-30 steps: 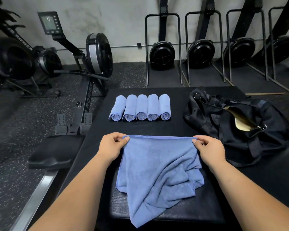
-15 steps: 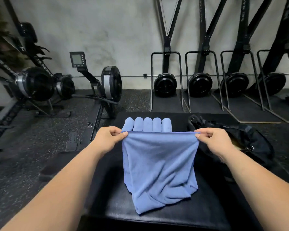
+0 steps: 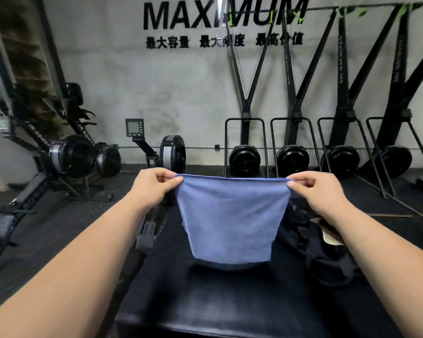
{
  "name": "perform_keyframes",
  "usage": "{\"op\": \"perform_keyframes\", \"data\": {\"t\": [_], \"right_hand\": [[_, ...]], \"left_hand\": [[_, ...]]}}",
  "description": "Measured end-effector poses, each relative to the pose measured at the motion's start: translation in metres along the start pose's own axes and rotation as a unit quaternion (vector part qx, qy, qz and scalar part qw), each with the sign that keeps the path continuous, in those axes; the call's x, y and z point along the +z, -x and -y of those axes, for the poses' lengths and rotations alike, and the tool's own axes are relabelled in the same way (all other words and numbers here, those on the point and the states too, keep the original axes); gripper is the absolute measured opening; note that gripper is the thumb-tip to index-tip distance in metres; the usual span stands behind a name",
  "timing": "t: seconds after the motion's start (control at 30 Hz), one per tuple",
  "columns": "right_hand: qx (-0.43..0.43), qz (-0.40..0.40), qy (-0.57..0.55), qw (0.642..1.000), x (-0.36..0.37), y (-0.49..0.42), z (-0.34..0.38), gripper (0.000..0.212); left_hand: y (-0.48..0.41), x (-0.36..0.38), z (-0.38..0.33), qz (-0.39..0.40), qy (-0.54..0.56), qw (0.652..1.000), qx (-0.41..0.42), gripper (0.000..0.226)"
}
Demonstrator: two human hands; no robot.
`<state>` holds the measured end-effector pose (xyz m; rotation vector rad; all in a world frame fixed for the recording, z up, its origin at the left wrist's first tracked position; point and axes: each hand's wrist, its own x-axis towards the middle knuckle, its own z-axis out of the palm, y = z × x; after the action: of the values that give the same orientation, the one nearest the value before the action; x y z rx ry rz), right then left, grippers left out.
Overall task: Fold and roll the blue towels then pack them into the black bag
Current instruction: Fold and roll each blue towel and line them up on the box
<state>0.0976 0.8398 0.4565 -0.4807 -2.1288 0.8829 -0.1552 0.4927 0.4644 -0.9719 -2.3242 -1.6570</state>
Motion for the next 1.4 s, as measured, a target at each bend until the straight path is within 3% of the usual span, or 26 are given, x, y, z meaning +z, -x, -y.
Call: {"op": "perform_keyframes", "data": {"t": [0.2,0.27,0.37,0.57,0.67,0.77,0.9,0.97,1.07,1.2,1.27,1.33,1.4], "right_hand": [[-0.015,-0.083,0.075,0.994,-0.012,-0.001,0.024,0.003],[-0.015,-0.061,0.11,0.992,-0.01,-0.001,0.03,0.003],[-0.011,-0.095,0.11,0.989,-0.012,0.0,0.034,0.004],[0.001,-0.053,0.153,0.987,-0.018,0.005,0.028,0.012],[-0.007,-0.07,0.137,0.988,-0.018,0.009,0.028,0.009],[-0.001,-0.059,0.145,0.988,-0.016,0.012,0.03,0.012],[0.016,-0.087,0.144,0.986,-0.021,0.017,0.034,0.01],[0.018,-0.064,0.133,0.989,-0.023,0.018,0.033,0.012],[0.005,0.046,0.052,0.998,-0.019,0.023,0.04,0.006],[0.05,-0.099,0.176,0.978,-0.023,0.022,0.036,0.01],[0.062,-0.015,0.132,0.989,-0.023,0.023,0.034,0.01],[0.067,0.112,-0.003,0.991,-0.018,0.028,0.041,0.004],[0.048,0.078,-0.014,0.996,-0.014,0.028,0.043,0.004]], "left_hand": [[0.003,-0.018,-0.027,0.005,-0.028,0.999,0.039,0.006],[0.003,-0.018,-0.032,0.035,-0.078,0.995,0.048,0.007],[0.006,-0.019,-0.041,0.001,-0.09,0.994,0.057,0.009],[0.013,-0.022,-0.043,0.006,-0.126,0.991,0.038,0.014],[0.016,-0.02,-0.043,-0.029,-0.138,0.988,0.057,0.012],[0.02,-0.015,-0.044,-0.004,-0.154,0.987,0.052,0.011],[0.022,-0.01,-0.046,-0.03,-0.147,0.988,0.04,0.01],[0.022,-0.009,-0.044,-0.052,-0.156,0.986,0.036,0.01],[0.023,-0.006,-0.04,-0.077,-0.175,0.981,0.004,0.012],[0.025,-0.002,-0.042,0.027,0.046,0.999,-0.007,0.012],[0.024,-0.002,-0.043,0.02,0.038,0.999,0.004,0.012],[0.02,-0.003,-0.041,-0.043,-0.094,0.995,0.008,0.012],[0.021,-0.005,-0.037,-0.078,-0.172,0.982,-0.01,0.012]]}}
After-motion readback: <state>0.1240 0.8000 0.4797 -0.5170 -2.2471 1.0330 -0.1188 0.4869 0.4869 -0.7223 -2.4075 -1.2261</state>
